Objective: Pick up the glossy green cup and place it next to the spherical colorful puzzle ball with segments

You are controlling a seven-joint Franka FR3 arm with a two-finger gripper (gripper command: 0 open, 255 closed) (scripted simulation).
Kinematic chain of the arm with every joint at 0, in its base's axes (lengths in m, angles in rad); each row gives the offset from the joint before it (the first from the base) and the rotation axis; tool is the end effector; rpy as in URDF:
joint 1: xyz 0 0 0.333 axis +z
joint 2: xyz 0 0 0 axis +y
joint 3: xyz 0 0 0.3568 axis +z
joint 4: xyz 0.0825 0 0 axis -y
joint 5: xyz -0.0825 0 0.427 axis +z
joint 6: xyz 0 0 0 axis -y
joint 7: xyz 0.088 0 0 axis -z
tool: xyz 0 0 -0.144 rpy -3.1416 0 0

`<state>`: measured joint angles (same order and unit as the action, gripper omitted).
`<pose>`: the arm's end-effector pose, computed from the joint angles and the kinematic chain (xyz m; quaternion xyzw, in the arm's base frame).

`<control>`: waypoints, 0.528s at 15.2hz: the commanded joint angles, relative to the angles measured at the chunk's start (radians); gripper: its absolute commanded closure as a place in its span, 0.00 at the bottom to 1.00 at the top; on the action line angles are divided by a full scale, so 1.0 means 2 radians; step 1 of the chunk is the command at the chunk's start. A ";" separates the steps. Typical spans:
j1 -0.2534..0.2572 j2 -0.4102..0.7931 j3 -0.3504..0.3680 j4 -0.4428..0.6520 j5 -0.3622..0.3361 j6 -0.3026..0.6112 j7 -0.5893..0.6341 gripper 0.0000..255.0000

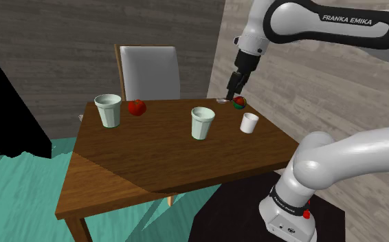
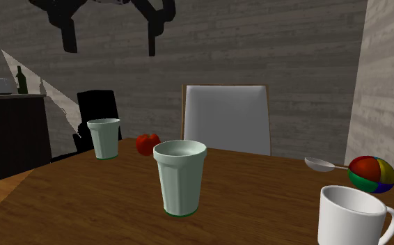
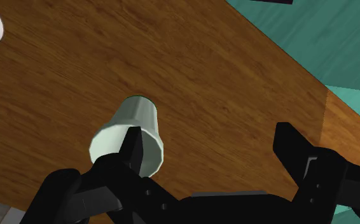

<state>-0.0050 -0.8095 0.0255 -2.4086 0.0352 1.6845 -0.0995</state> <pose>0.3276 0.0132 0.5732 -0.9975 -0.0551 -0.0429 0.0065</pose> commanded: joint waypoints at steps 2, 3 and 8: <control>-0.002 0.015 0.004 -0.003 -0.003 0.016 0.004 0.00; -0.004 0.030 0.008 -0.005 -0.006 0.031 0.008 0.00; -0.016 0.114 0.028 -0.005 -0.027 0.105 0.033 0.00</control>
<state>-0.0333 -0.6212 0.0689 -2.4125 -0.0120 1.8525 -0.0492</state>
